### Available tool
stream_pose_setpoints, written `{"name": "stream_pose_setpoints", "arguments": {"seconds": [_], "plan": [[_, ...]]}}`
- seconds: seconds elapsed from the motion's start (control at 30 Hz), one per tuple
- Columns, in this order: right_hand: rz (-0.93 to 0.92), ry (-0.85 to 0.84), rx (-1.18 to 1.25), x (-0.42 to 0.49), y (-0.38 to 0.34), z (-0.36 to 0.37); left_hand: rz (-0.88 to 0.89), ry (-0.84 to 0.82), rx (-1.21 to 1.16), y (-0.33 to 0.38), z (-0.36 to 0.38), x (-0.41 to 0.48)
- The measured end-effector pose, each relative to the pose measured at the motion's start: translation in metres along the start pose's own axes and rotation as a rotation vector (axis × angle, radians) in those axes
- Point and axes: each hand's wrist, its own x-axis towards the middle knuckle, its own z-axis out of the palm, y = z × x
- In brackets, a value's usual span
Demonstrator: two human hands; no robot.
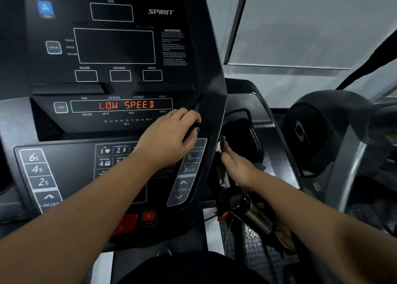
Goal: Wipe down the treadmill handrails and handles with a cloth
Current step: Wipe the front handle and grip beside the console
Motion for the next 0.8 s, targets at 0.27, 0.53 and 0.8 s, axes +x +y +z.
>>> {"name": "stream_pose_setpoints", "arguments": {"seconds": [0.27, 0.53, 0.8], "plan": [[-0.246, -0.277, -0.092, -0.019, 0.02, -0.025, 0.02, 0.002, 0.015, -0.003, 0.002, 0.0], [-0.168, -0.058, -0.259, -0.014, 0.005, -0.006, 0.035, 0.015, 0.013, -0.004, 0.004, 0.001], [-0.084, 0.09, -0.303, 0.001, -0.003, -0.001, 0.029, 0.01, 0.011, -0.004, 0.004, -0.001]]}}
